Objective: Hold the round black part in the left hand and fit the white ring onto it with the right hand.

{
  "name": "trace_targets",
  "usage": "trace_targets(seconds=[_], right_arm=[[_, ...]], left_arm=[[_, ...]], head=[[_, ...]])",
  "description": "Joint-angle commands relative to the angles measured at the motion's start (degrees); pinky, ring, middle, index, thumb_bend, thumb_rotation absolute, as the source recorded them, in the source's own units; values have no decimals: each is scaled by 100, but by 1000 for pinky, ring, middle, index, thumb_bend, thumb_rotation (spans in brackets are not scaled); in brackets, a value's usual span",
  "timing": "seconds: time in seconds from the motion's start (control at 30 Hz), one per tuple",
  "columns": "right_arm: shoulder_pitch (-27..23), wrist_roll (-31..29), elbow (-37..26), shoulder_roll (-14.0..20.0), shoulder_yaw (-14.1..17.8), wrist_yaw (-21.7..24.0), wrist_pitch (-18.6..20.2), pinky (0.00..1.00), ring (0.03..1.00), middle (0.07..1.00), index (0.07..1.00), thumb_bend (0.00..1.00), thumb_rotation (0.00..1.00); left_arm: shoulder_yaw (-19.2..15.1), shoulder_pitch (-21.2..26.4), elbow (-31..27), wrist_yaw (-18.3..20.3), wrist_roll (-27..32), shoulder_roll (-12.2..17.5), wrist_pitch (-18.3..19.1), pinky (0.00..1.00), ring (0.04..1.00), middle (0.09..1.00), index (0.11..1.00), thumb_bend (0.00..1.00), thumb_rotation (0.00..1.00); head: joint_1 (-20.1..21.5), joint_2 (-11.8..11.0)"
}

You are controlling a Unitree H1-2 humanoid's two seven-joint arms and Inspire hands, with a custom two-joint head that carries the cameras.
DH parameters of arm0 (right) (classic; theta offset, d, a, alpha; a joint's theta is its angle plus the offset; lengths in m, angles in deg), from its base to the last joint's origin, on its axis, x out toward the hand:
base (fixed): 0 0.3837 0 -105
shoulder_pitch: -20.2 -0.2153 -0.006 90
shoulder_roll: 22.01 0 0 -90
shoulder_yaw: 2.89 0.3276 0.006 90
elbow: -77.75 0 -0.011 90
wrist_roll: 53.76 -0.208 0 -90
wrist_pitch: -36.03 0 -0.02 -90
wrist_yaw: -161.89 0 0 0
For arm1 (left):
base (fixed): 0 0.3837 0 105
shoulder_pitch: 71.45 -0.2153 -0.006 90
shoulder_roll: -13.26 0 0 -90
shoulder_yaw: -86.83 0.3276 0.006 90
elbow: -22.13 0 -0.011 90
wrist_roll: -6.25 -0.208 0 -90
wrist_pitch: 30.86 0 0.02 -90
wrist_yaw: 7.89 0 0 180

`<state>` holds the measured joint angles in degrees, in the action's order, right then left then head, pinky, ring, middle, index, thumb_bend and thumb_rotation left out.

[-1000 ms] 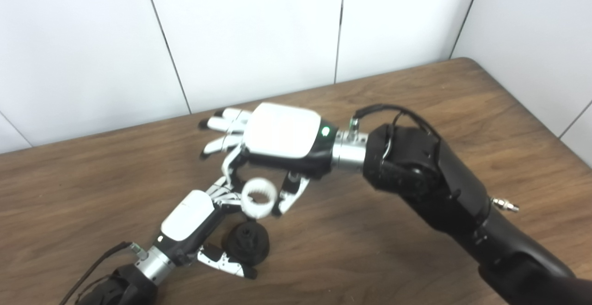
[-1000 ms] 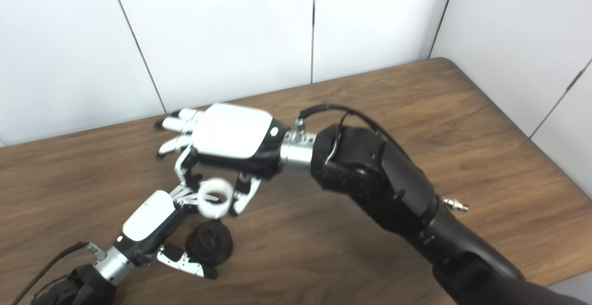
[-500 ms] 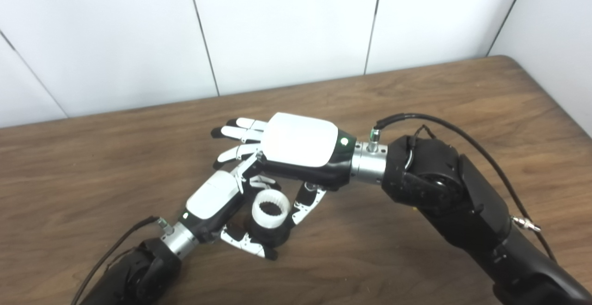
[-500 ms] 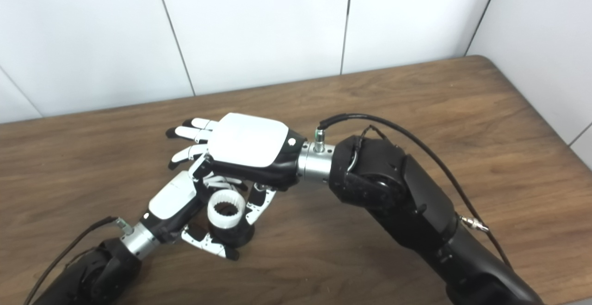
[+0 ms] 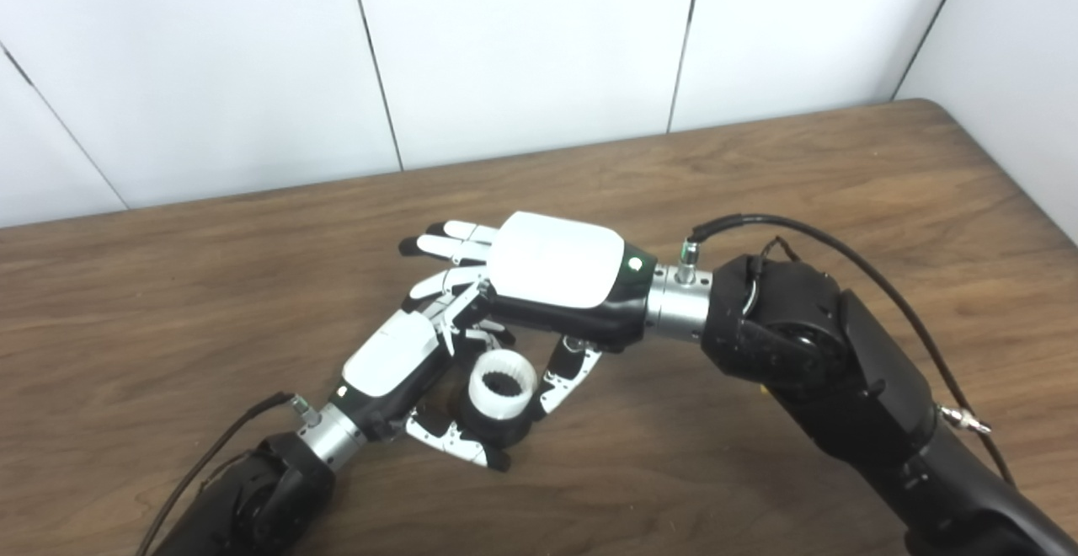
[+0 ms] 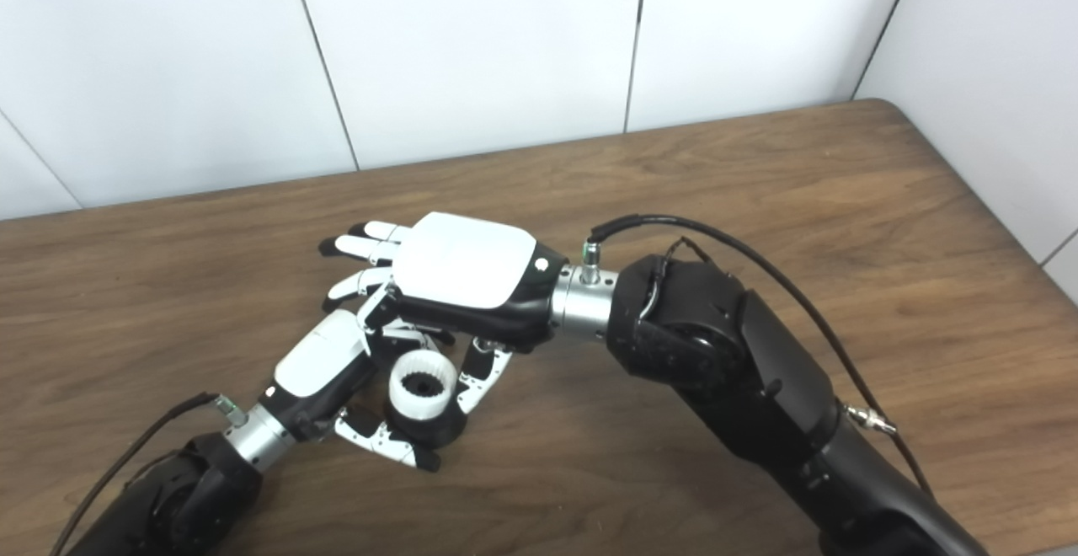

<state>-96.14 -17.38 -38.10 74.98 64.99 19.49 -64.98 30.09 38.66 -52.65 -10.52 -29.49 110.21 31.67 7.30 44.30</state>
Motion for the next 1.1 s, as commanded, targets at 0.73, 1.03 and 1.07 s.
trace_targets(seconds=[0.73, 1.03, 1.07], right_arm=[[26, 170, 489, -54, -78, -272, -220, 1000, 1000, 893, 483, 526, 138], [64, 243, 605, -119, -151, -328, -300, 1000, 1000, 897, 483, 526, 139], [66, 253, 613, -126, -155, -322, -295, 1000, 1000, 899, 483, 526, 139]], left_arm=[[176, -49, -104, 117, -151, -12, 58, 1000, 924, 745, 483, 524, 53], [164, -53, -154, 143, -188, -42, 60, 1000, 924, 741, 483, 524, 53], [173, -52, -149, 133, -195, -40, 59, 1000, 925, 742, 483, 524, 53]], head=[[-154, 82], [-155, 82], [-155, 82]])
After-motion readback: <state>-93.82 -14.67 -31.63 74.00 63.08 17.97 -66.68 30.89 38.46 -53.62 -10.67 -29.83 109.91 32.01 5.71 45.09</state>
